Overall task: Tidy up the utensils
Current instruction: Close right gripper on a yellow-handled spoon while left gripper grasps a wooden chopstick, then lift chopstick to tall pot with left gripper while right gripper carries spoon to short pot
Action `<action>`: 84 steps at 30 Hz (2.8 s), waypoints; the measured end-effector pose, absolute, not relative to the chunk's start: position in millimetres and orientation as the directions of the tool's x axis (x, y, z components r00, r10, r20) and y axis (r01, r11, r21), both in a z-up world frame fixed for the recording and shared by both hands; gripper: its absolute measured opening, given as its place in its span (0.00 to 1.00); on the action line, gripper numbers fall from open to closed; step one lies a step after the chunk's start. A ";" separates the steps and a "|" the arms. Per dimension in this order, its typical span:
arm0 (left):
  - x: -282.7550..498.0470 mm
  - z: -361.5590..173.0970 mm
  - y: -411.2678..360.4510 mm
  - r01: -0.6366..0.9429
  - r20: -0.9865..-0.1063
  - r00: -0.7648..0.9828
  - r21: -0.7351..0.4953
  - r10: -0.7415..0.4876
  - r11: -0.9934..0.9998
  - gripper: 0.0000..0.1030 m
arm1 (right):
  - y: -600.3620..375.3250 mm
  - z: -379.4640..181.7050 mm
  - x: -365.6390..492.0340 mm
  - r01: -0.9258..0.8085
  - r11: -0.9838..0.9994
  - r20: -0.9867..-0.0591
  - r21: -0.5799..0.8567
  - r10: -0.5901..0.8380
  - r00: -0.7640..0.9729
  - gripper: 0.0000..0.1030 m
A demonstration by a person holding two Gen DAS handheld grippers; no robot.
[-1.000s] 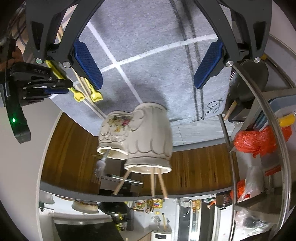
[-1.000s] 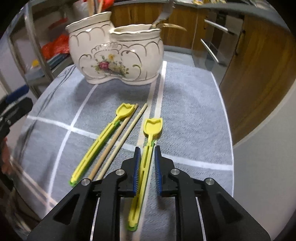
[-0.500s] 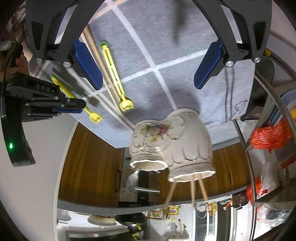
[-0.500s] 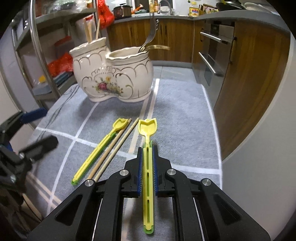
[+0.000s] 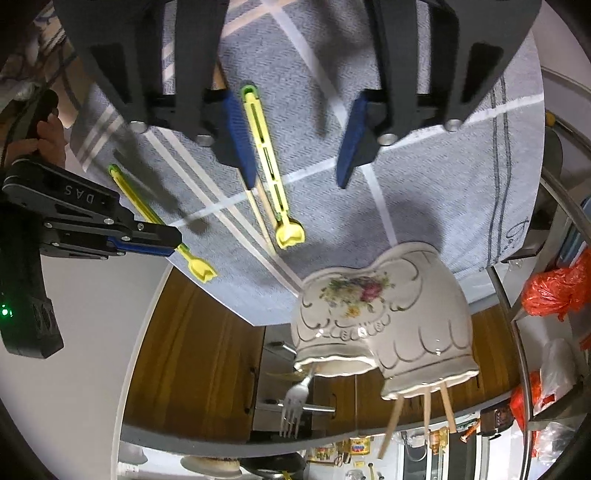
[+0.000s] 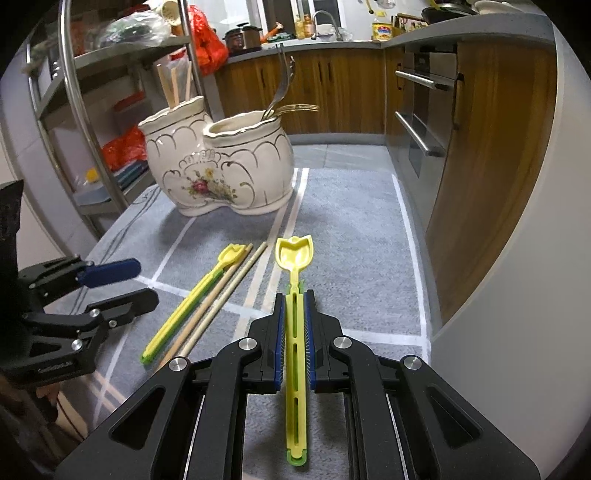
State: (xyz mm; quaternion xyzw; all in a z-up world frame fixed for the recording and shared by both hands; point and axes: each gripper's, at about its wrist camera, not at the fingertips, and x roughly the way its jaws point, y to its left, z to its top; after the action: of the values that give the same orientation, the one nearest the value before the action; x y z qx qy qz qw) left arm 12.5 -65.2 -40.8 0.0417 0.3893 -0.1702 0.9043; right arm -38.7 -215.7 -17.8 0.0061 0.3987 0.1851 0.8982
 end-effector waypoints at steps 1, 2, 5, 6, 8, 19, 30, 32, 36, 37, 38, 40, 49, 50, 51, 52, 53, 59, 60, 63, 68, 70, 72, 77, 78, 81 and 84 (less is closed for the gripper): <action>12.4 -41.4 -66.8 0.343 -0.723 0.635 -0.055 -0.274 0.938 0.33 | -216.7 -17.9 -38.7 -0.328 0.931 -0.712 0.160 0.339 0.615 0.10; 11.9 -42.3 -69.2 0.349 -0.728 0.628 -0.053 -0.275 0.936 0.30 | -217.5 -18.2 -38.7 -0.328 0.931 -0.710 0.162 0.341 0.616 0.10; 11.0 -45.1 -74.7 0.363 -0.739 0.617 -0.039 -0.271 0.931 0.25 | -219.0 -18.9 -37.5 -0.328 0.929 -0.707 0.170 0.347 0.616 0.10; 11.2 -46.1 -75.7 0.362 -0.743 0.614 -0.036 -0.267 0.931 0.24 | -219.4 -19.1 -37.1 -0.329 0.929 -0.706 0.173 0.349 0.616 0.10; 11.3 -45.9 -75.5 0.362 -0.746 0.599 -0.070 -0.290 0.929 0.24 | -220.7 -19.4 -37.8 -0.329 0.928 -0.704 0.177 0.353 0.616 0.10; 9.3 -50.9 -105.8 0.418 -0.771 0.567 -0.033 -0.289 0.908 0.10 | -222.7 -21.5 -38.8 -0.332 0.923 -0.702 0.193 0.366 0.611 0.10; 32.5 -63.7 -110.3 0.373 -0.792 0.577 0.041 -0.197 0.927 0.09 | -226.1 -22.3 -39.1 -0.328 0.922 -0.698 0.204 0.372 0.612 0.10; 33.5 -63.0 -112.4 0.371 -0.790 0.584 0.055 -0.187 0.927 0.09 | -226.2 -22.2 -39.1 -0.329 0.922 -0.698 0.204 0.372 0.612 0.10; 35.2 -64.4 -112.9 0.380 -0.781 0.590 0.047 -0.203 0.924 0.05 | -226.7 -21.8 -39.0 -0.331 0.921 -0.694 0.203 0.374 0.615 0.10; 34.1 -62.8 -111.2 0.394 -0.776 0.586 0.020 -0.234 0.919 0.05 | -227.0 -21.3 -39.0 -0.331 0.921 -0.692 0.203 0.374 0.617 0.10; 33.7 -61.1 -111.2 0.401 -0.768 0.590 0.012 -0.249 0.916 0.05 | -227.6 -20.8 -39.3 -0.332 0.921 -0.691 0.203 0.374 0.619 0.10; 31.7 -55.4 -109.1 0.413 -0.746 0.609 0.006 -0.271 0.910 0.05 | -228.2 -19.6 -39.0 -0.329 0.923 -0.687 0.200 0.372 0.624 0.10; 12.0 -15.9 -82.1 0.455 -0.577 0.709 -0.062 -0.404 0.888 0.05 | -224.3 -0.4 -40.7 -0.335 0.923 -0.637 0.189 0.375 0.673 0.10; 8.9 -12.8 -78.1 0.460 -0.556 0.721 -0.062 -0.414 0.886 0.05 | -223.7 2.4 -40.8 -0.338 0.922 -0.628 0.189 0.378 0.680 0.10; 6.5 -9.9 -73.7 0.456 -0.536 0.738 -0.054 -0.411 0.889 0.05 | -221.7 7.6 -41.5 -0.347 0.919 -0.611 0.188 0.386 0.691 0.10; 4.5 -7.4 -68.3 0.450 -0.518 0.750 -0.056 -0.411 0.891 0.05 | -220.7 10.3 -41.9 -0.353 0.916 -0.599 0.190 0.393 0.698 0.10; 6.0 -6.0 -64.4 0.452 -0.502 0.754 -0.071 -0.423 0.889 0.05 | -219.0 14.4 -42.3 -0.360 0.913 -0.583 0.192 0.401 0.706 0.10; -9.2 8.2 -30.4 0.430 -0.413 0.804 -0.091 -0.428 0.898 0.05 | -205.2 41.1 -37.1 -0.393 0.903 -0.499 0.176 0.426 0.755 0.10; -10.3 11.9 -25.3 0.423 -0.397 0.816 -0.088 -0.421 0.902 0.05 | -201.9 46.0 -34.9 -0.398 0.900 -0.485 0.176 0.431 0.761 0.10; -4.1 23.7 -12.5 0.402 -0.356 0.845 -0.065 -0.398 0.913 0.05 | -193.8 57.4 -26.2 -0.413 0.894 -0.454 0.172 0.444 0.772 0.10; 9.4 52.1 11.0 0.374 -0.304 0.875 -0.071 -0.378 0.925 0.05 | -183.9 72.7 -8.2 -0.427 0.888 -0.413 0.172 0.458 0.787 0.10; 21.2 65.7 18.5 0.369 -0.264 0.889 -0.070 -0.374 0.927 0.05 | -182.2 79.6 5.7 -0.431 0.880 -0.388 0.198 0.474 0.790 0.10; 36.6 76.1 26.2 0.370 -0.242 0.893 -0.087 -0.379 0.925 0.05 | -180.9 84.4 19.9 -0.424 0.876 -0.374 0.232 0.482 0.792 0.10; 75.8 90.6 38.7 0.369 -0.190 0.897 -0.176 -0.399 0.913 0.05 | -174.2 87.7 47.2 -0.421 0.856 -0.335 0.299 0.508 0.794 0.10; 82.4 92.4 39.2 0.371 -0.181 0.897 -0.186 -0.403 0.910 0.05 | -171.7 87.0 53.5 -0.422 0.853 -0.325 0.307 0.511 0.796 0.10; 100.6 96.2 38.6 0.359 -0.160 0.906 -0.202 -0.392 0.911 0.05 | -166.2 82.8 68.9 -0.428 0.843 -0.307 0.326 0.522 0.796 0.10; 112.5 99.3 36.2 0.344 -0.144 0.915 -0.211 -0.378 0.915 0.04 | -159.7 80.1 81.6 -0.426 0.844 -0.309 0.327 0.521 0.795 0.10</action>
State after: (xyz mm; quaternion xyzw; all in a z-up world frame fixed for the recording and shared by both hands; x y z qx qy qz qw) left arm 112.5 36.2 99.3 -0.0910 0.0910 -0.1853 0.9742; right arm 81.6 -159.7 80.1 0.1211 0.1970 0.2521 0.9397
